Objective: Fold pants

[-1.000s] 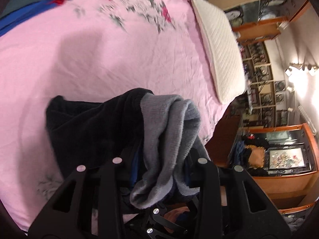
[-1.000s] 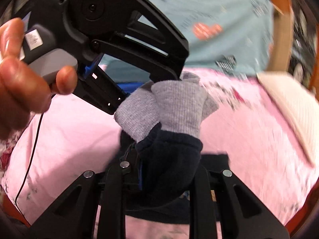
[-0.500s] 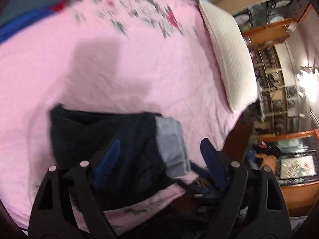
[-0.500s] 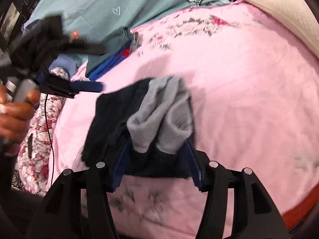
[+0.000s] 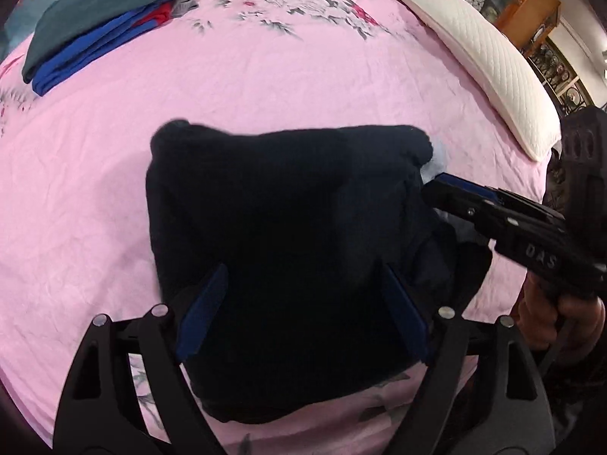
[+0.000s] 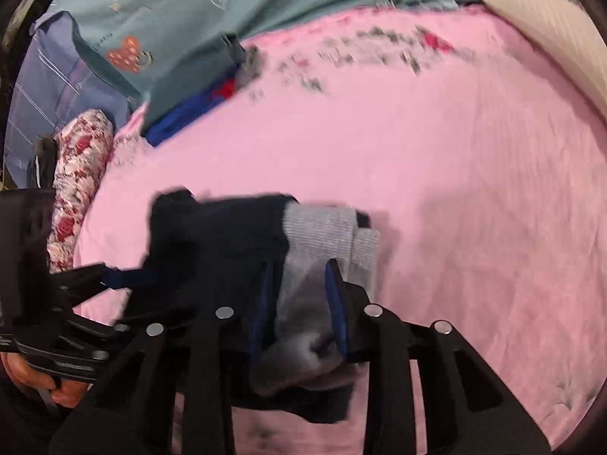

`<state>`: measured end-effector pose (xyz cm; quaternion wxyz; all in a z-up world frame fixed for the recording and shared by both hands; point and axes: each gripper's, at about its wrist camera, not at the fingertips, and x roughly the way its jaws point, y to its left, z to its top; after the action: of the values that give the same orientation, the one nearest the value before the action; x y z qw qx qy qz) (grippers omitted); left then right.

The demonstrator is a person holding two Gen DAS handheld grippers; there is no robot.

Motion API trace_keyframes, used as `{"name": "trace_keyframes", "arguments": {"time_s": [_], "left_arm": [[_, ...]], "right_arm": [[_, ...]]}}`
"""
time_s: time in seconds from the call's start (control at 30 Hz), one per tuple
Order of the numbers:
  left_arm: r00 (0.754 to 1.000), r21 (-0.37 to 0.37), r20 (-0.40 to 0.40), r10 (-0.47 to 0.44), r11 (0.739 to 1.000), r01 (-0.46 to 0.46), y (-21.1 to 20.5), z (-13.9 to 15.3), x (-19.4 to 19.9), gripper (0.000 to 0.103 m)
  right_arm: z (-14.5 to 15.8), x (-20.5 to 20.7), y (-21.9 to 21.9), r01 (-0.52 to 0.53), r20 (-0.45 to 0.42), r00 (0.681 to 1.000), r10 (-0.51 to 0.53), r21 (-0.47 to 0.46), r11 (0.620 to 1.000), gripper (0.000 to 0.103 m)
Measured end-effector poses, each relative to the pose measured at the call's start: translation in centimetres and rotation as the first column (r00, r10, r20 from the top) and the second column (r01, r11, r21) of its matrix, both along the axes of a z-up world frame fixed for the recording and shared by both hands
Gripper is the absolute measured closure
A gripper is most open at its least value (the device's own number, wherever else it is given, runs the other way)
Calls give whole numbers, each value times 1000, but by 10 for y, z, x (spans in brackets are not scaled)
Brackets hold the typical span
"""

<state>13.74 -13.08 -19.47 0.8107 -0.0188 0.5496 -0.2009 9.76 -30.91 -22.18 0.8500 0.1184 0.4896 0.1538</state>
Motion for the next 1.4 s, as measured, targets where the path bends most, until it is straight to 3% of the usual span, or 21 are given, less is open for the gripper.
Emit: {"name": "trace_keyframes", "arguments": {"time_s": [0.03,0.07,0.1,0.17,0.27,0.33,0.43,0.5,0.57,0.67,0.73,0.8,0.83,0.87,0.93,1.0,1.03,1.1,1.2,1.37,1.4], "left_arm": [[1000,16,27,-6,1000,6,-1,-5,-3,18],[999,30,48,-20,999,18,-3,-4,-4,18],[999,30,48,-21,999,20,-3,0,-5,18],[1000,-39,8,19,999,-19,11,20,-4,19],[989,-165,62,137,978,-125,53,53,-24,18],[967,-231,32,254,943,-240,89,56,-35,18],[923,-318,-65,379,869,-379,123,39,-44,19],[901,-326,-99,423,841,-431,127,27,-49,20],[906,-334,-96,413,844,-420,118,22,-50,20],[926,-313,-81,368,873,-374,96,16,-45,22],[916,-256,-90,391,880,-401,87,3,-44,23],[890,-270,-156,428,848,-455,89,-13,-49,24],[876,-281,-187,446,830,-482,91,-20,-53,24],[860,-294,-208,467,808,-510,94,-26,-59,24],[836,-327,-218,504,769,-549,99,-28,-67,25],[815,-340,-226,534,741,-580,101,-28,-75,28],[804,-347,-228,549,726,-594,102,-29,-79,30],[788,-367,-233,570,699,-614,100,-33,-86,46],[773,-378,-225,594,678,-631,95,-37,-91,64],[753,-343,-185,632,676,-652,85,-33,-108,72],[749,-330,-190,634,678,-657,89,-30,-118,85]], "right_arm": [[-3,-3,-4,-1,10,1000,1,-3,1000,69],[-4,-5,-6,12,-3,1000,-13,-43,999,52],[-6,-4,-11,31,-37,999,-33,-46,998,48],[0,-1,-21,53,-96,994,-54,-13,998,48],[52,-11,-17,26,22,999,-25,-61,998,50],[94,-10,-1,-58,123,991,61,-29,998,50],[119,13,42,-259,154,955,252,27,966,60],[108,39,75,-368,115,926,360,55,928,75],[85,64,108,-465,38,886,463,68,883,85],[54,98,141,-556,-73,827,557,40,831,87],[48,111,150,-598,-103,796,596,10,801,81],[42,128,157,-640,-154,761,630,-19,768,49],[37,136,160,-661,-175,742,647,-35,749,49],[33,141,163,-683,-195,721,665,-32,730,49],[16,151,169,-748,-279,631,724,29,663,49],[0,159,178,-776,-350,568,745,74,626,51],[-6,161,179,-784,-372,539,755,105,612,56],[-15,165,181,-787,-403,495,770,168,594,77],[-15,165,181,-800,-396,472,788,184,571,89],[-21,174,167,-754,-387,490,781,261,603,90],[-25,176,164,-737,-388,498,776,281,614,90]]}}
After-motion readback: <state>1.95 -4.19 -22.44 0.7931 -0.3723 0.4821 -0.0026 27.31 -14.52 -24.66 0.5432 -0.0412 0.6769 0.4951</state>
